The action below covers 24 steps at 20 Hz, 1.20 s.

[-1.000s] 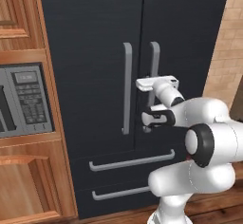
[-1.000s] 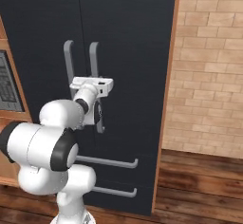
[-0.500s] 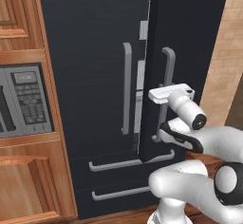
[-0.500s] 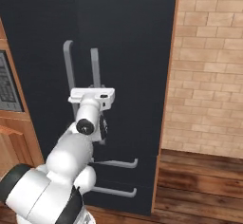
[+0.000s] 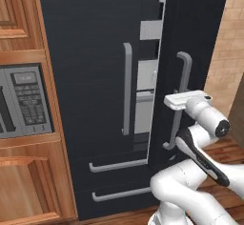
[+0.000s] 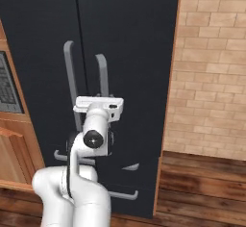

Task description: There is a bowl on the dining counter. Grab a lemon wedge from the fridge and place it in the bowl. Then get the liquor bottle and glass cup from the cabinet and place them next to the bowl.

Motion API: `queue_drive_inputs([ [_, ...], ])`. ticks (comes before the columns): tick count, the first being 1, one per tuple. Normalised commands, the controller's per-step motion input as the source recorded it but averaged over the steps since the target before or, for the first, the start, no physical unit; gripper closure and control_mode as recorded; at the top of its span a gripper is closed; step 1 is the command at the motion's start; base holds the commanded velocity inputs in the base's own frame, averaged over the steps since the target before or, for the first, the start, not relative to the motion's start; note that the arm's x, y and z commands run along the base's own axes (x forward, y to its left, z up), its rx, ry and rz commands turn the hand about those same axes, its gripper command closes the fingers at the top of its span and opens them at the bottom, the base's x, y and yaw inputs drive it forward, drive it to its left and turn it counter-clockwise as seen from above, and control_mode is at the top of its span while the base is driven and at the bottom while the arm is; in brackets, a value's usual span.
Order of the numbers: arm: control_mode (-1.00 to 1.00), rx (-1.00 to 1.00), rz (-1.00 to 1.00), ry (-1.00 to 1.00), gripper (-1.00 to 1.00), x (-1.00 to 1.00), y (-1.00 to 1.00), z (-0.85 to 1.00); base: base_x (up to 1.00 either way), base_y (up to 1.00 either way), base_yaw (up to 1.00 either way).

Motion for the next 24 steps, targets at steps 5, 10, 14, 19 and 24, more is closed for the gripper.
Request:
queue_drive_inputs([
  [5,-1.0,0.02,-0.03,0.36,-1.0,-0.14,-0.03,0.0,0.0,0.0,0.0],
  [10,-1.0,0.0,-0.01,0.21,-1.0,-0.01,0.0,-0.1,0.0,0.0,0.0],
  [14,-1.0,0.0,-0.03,-0.02,-1.0,-0.82,0.0,-0.02,0.0,0.0,0.0],
  [19,-1.0,-0.05,-0.01,-0.13,-1.0,-1.0,0.02,0.01,0.0,0.0,0.0],
  [24,-1.0,-0.25,-0.04,-0.12,-1.0,-0.72,0.6,0.38,0.0,0.0,0.0],
])
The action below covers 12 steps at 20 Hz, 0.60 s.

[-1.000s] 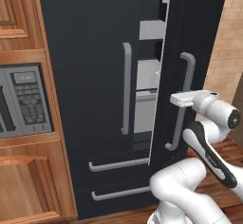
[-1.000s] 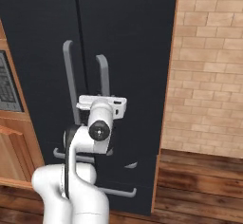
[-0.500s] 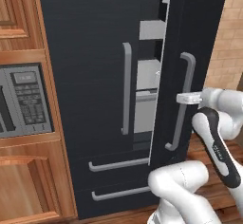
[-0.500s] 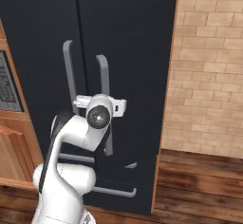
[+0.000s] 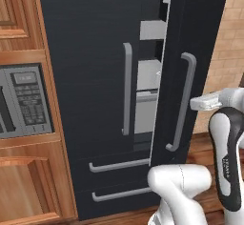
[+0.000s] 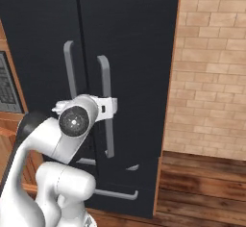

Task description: There is a bowl on the dining counter. Grab a lemon wedge from the fridge and place it in the bowl. Then get the liquor bottle and glass cup from the cabinet and place them next to the bowl.

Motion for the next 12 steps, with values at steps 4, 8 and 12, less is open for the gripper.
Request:
queue_drive_inputs([
  [4,-1.0,-0.28,-0.02,0.0,-1.0,-0.16,0.86,0.43,0.0,0.0,0.0],
  [8,-1.0,-0.36,0.0,0.05,-1.0,0.03,0.99,0.23,0.0,0.0,0.0],
  [12,-1.0,-0.38,0.0,0.15,-1.0,0.35,0.91,0.06,0.0,0.0,0.0],
])
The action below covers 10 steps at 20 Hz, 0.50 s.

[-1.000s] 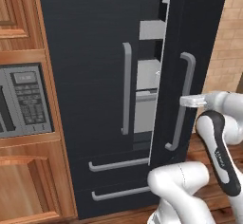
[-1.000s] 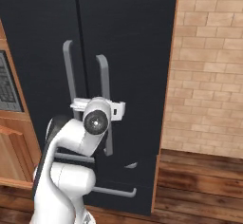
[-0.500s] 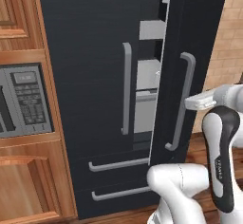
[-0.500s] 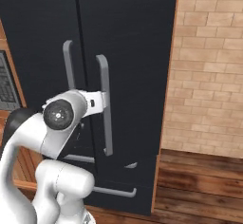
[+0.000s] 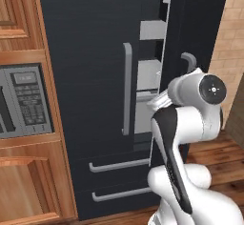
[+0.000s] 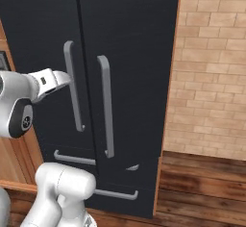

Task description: There is a bowl on the dining counter. Grab a lemon wedge from the fridge and place it in the bowl. Then get the liquor bottle and glass cup from the cabinet and place them next to the bowl.

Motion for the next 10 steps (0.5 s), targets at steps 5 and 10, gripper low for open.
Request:
queue_drive_inputs([
  [5,-1.0,-0.41,0.01,0.11,-1.0,0.5,0.5,0.0,0.0,0.0,0.0],
  [10,-1.0,-0.37,0.0,0.0,-1.0,0.32,0.03,0.0,0.0,0.0,0.0],
])
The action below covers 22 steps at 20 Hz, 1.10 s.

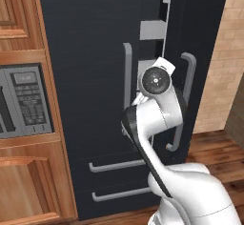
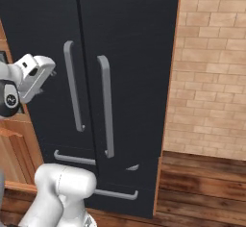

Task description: There is a bowl on the dining counter. Grab a lemon wedge from the fridge and place it in the bowl. Then get the liquor bottle and glass cup from the cabinet and place them next to the bowl.

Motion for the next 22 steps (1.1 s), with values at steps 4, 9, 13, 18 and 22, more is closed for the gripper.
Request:
queue_drive_inputs([
  [4,-1.0,-0.22,0.08,0.0,-1.0,0.41,-0.05,0.0,0.0,0.0,0.0],
  [9,-1.0,-0.02,0.23,0.01,-1.0,0.3,-0.27,0.0,0.0,0.0,0.0],
  [13,-1.0,0.0,0.26,0.03,-1.0,0.3,-0.39,0.0,0.0,0.0,0.0],
  [18,-1.0,-0.01,0.23,0.1,-1.0,0.46,-0.22,-0.05,0.0,0.0,0.0],
  [22,-1.0,-0.12,0.0,0.04,-1.0,0.43,0.0,-0.01,0.0,0.0,0.0],
])
